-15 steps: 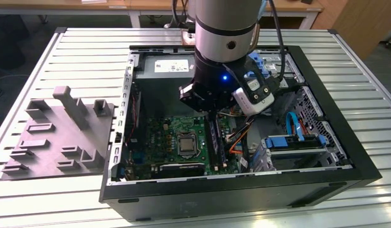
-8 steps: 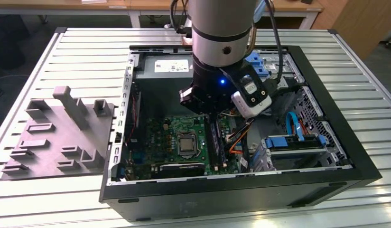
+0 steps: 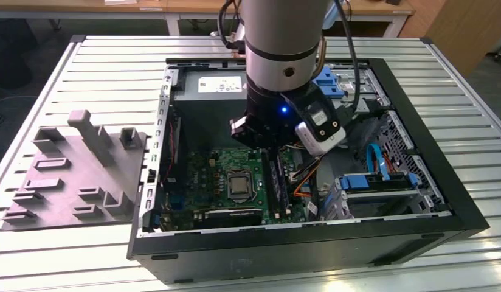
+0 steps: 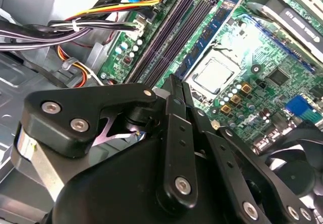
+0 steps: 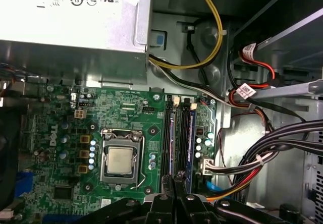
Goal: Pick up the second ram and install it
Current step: 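Insert the second ram into the second slot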
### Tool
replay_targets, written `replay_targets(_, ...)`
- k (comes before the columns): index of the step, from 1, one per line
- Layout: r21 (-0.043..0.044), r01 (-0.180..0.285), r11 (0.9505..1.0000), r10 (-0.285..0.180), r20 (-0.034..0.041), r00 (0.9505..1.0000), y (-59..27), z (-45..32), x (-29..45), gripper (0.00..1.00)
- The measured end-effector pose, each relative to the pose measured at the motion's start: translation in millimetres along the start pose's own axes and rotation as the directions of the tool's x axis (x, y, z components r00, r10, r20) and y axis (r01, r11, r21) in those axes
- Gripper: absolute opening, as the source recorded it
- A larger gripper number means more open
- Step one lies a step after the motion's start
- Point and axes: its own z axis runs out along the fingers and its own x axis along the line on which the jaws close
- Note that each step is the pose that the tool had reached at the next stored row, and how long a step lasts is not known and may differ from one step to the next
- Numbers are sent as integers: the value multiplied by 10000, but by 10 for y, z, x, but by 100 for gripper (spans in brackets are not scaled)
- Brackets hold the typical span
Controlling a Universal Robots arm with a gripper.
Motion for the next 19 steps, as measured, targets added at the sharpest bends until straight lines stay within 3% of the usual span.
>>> replay_targets(6,0,0,10000,0,0,10000,-4,32,-47,12)
replay_targets(19,35,2,10000,-2,-2,10000,-8,195,-37,12)
